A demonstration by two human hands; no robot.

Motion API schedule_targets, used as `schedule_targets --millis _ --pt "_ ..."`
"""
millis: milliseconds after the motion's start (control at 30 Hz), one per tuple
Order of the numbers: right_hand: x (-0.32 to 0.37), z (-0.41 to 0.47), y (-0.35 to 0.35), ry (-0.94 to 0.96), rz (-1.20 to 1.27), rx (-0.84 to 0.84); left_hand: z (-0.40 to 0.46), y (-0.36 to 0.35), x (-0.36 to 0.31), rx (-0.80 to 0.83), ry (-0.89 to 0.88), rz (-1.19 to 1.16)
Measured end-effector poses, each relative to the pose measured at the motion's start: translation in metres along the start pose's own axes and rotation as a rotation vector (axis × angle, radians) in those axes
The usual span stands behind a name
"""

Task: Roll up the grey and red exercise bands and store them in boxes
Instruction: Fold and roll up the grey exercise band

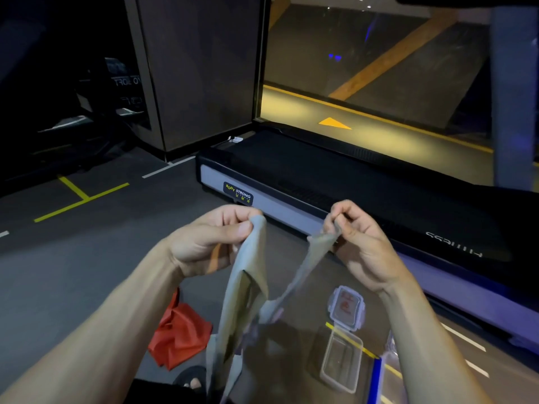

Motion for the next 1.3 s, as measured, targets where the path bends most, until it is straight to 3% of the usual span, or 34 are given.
schedule_targets --millis 100,167,367,567,900,1000,1133,1200,1300 --pt "0.009 0.006 -0.026 0.022 0.244 0.092 0.002 -0.003 0.003 0.016 0.031 -0.032" --pt "0.013 0.009 -0.044 0.039 0.258 0.138 0.003 -0.003 0.006 0.011 0.070 -0.021" --pt "0.011 0.012 -0.072 0.080 -0.372 0.174 0.007 -0.002 0.008 -0.055 0.080 0.124" --pt "0.004 0.008 -0.072 0.028 -0.453 0.191 0.011 0.004 0.010 -0.073 -0.013 0.274" --pt "0.008 0.004 -0.063 -0.008 -0.684 0.235 0.010 -0.001 0.011 -0.080 0.115 0.434" --pt "0.013 0.004 -0.063 0.002 -0.630 0.260 0.010 -0.002 0.015 -0.043 0.162 0.488" --pt "0.025 0.009 -0.055 0.028 -0.222 0.112 0.007 0.001 0.034 0.063 0.326 0.627" --pt "0.027 0.013 -0.043 0.029 -0.056 0.031 0.006 0.006 0.041 0.038 0.371 0.700" --pt "0.026 0.016 -0.024 0.028 0.065 -0.060 0.010 0.010 0.040 -0.055 0.305 0.702"
Point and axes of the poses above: each hand's wrist, its own z-axis towards the middle knuckle, its own y-axis out of the back of the hand, x = y × z, the point moved 6 cm from there along z, towards the middle knuckle
